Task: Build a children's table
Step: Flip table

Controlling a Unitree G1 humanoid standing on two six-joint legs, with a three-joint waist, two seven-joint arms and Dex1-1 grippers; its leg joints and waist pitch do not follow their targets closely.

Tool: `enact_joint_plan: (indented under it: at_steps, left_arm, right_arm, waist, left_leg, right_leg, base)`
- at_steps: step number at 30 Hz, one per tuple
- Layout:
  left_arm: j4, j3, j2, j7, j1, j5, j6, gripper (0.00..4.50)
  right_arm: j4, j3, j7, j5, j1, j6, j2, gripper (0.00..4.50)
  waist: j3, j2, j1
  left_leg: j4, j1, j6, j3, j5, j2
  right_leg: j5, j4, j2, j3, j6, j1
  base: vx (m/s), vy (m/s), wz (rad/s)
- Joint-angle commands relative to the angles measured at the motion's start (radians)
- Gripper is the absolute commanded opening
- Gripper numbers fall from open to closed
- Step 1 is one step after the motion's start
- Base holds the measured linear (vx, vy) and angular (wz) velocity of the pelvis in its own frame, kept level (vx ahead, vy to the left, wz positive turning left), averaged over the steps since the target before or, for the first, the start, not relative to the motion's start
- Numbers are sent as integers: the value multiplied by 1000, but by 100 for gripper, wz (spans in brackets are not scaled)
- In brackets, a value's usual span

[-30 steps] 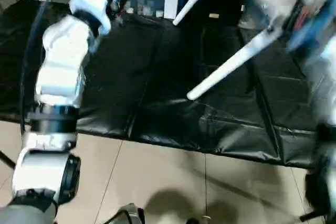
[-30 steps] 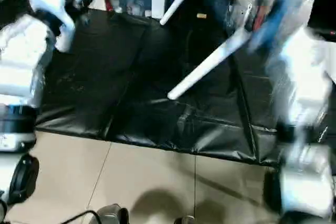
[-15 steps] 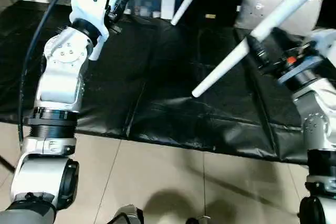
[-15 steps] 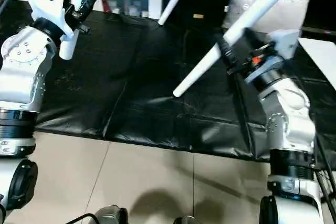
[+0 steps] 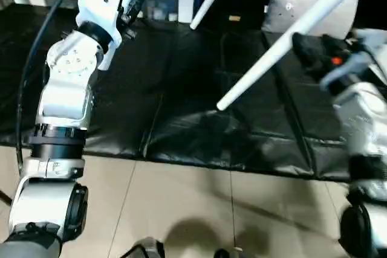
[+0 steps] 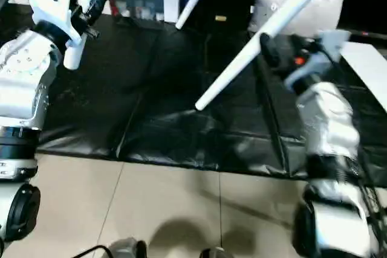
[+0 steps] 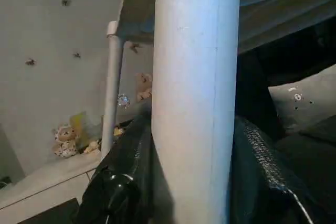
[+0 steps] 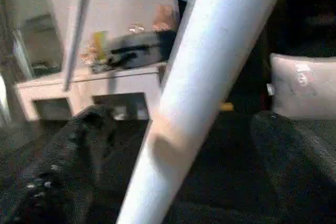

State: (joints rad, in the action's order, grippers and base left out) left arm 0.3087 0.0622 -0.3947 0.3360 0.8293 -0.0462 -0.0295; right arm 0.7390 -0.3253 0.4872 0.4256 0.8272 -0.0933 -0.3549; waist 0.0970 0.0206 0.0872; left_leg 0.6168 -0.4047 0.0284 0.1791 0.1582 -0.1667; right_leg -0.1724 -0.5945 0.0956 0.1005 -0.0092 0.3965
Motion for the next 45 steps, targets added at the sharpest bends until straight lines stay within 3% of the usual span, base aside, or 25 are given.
enact_joint_plan:
  at_steps: [1,5,9,12,16,18,19,21,26,30,35,37,38,41,43,45]
  left_arm:
    - [30,-49,5,41,2,-13,3,162]
    - [41,-53,5,47,7,-13,12,162]
    - [49,-61,9,56,4,-11,23,162]
    - [61,-65,14,66,-1,-4,34,161]
    - [79,-68,17,77,-11,-1,51,161]
    - [91,-70,17,80,-22,-3,63,161]
    - [94,-70,17,81,-23,-2,65,161]
    - [95,-71,17,82,-29,-4,65,161]
    - [86,-66,11,85,-54,2,69,161]
    - [88,-41,4,84,-110,20,74,161]
    - [101,-16,24,101,-147,73,65,161]
    - [103,-16,25,101,-149,74,65,161]
    - [126,-16,30,101,-162,73,71,161]
    - [162,-19,34,96,-176,62,89,161]
    - [166,-19,34,96,-178,60,91,161]
    - [168,-22,30,96,-181,61,90,161]
  right_arm:
    - [106,-22,15,11,75,31,8,450]
    - [217,-36,40,18,141,56,17,450]
    - [324,-51,83,25,192,75,26,450]
    - [373,-73,119,40,212,83,27,450]
    - [370,-79,189,55,211,76,26,450]
    - [325,-72,303,79,205,56,25,450]
    - [319,-70,327,82,205,52,25,450]
    - [265,-52,383,90,186,30,24,450]
    - [108,-10,488,116,123,-44,17,450]
    - [-183,58,532,166,-2,-174,-4,450]
    - [-374,95,513,183,-87,-245,-5,450]
    - [-382,97,512,183,-91,-247,-5,450]
    - [-469,111,486,196,-131,-277,-1,450]
    - [-624,130,443,238,-204,-347,7,450]
    - [-652,134,437,244,-217,-360,8,450]
    - [-776,152,410,270,-281,-413,13,450]
  waist:
    - [-85,-13,-8]
    - [-78,-19,-9]
    - [-80,-23,-7]
    - [-79,-20,-4]
    - [-78,-24,-3]
    - [-77,-31,-3]
    - [-78,-27,-3]
    - [-77,-27,3]
    - [-82,-22,10]
    - [-80,-21,20]
    - [-83,-20,31]
    - [-87,-17,36]
    - [-85,-18,37]
    - [-88,-18,52]
    - [-93,-19,57]
    - [-96,-18,64]
  left_leg:
    - [-82,67,104,-49,624,-63]
    - [-80,87,109,-49,696,-64]
    - [-95,76,122,-49,737,-70]
    - [-83,83,112,-46,718,-64]
    - [-86,81,108,-49,716,-69]
    - [-93,74,112,-51,730,-71]
    - [-92,74,111,-50,723,-70]
    - [-86,73,100,-49,678,-68]
    - [-94,57,88,-46,595,-71]
    - [-97,51,62,-37,509,-72]
    - [-97,54,55,-30,453,-72]
    - [-97,52,48,-29,420,-74]
    - [-98,47,43,-28,393,-73]
    - [-98,52,30,-24,338,-74]
    - [-94,50,19,-23,299,-75]
    - [-90,45,4,-21,213,-75]
  right_leg:
    - [-552,97,84,-28,-110,-6]
    - [-566,110,75,-13,-94,3]
    - [-520,92,75,-16,-116,-6]
    - [-559,105,83,-14,-111,0]
    - [-560,106,80,-6,-101,-5]
    - [-543,98,80,-8,-105,-9]
    - [-541,98,82,-10,-108,-10]
    - [-547,102,91,-16,-116,-7]
    - [-468,86,88,-28,-142,-16]
    - [-411,81,85,-38,-150,-17]
    - [-354,74,84,-43,-168,-15]
    - [-320,68,83,-45,-170,-18]
    - [-292,66,79,-45,-174,-19]
    - [-220,60,77,-50,-167,-19]
    - [-169,51,79,-51,-183,-21]
    - [-60,37,75,-49,-204,-27]
  base:
    - [0,0,0]
    - [0,0,0]
    - [0,0,0]
    - [0,0,0]
    - [0,0,0]
    - [0,0,0]
    - [0,0,0]
    - [0,0,0]
    - [0,0,0]
    - [0,0,0]
    - [0,0,0]
    - [53,-17,6]
    - [57,-15,3]
    - [64,-22,7]
    - [73,-25,9]
    - [66,-17,3]
